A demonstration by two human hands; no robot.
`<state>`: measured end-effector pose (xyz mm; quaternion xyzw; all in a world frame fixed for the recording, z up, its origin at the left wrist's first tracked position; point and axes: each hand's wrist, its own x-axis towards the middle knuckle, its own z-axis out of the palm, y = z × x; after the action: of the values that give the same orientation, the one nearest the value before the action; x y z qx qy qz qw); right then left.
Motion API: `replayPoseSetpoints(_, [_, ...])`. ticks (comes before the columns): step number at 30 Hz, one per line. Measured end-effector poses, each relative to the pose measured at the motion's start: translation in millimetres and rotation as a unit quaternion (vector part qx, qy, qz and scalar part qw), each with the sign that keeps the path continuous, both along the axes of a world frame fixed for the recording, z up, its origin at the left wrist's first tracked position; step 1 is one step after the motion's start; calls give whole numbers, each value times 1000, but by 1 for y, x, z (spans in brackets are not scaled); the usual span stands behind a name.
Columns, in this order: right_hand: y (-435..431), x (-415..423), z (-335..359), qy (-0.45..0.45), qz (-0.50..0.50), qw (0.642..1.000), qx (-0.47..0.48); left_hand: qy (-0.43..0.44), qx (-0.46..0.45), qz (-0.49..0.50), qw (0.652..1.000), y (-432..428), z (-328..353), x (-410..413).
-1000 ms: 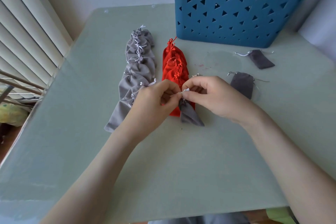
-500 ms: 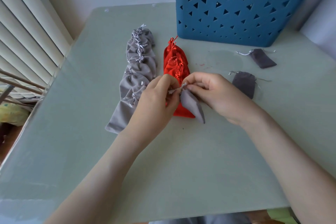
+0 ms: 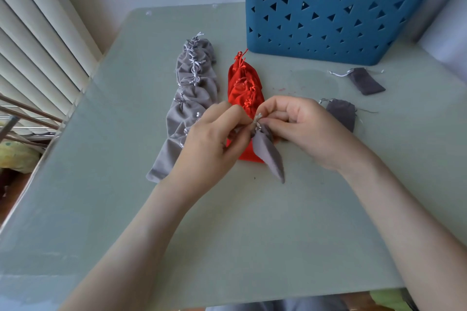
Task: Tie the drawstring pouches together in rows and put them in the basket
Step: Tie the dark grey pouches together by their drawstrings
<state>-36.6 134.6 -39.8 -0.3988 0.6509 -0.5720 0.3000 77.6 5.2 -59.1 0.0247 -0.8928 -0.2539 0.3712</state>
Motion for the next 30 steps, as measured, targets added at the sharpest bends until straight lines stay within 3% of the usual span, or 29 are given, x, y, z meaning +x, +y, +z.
replayPoseSetpoints(12, [2, -1, 3, 111, -24, 993, 31, 14, -79, 12, 997, 1, -8, -1])
replayPoseSetpoints(27, [2, 0, -5, 276, -56, 958, 46, 6, -97, 30, 995, 0, -17, -6])
replayPoseSetpoints(30, [2, -2, -5, 258, -48, 964, 35, 0, -74, 31, 997, 3, -13, -5])
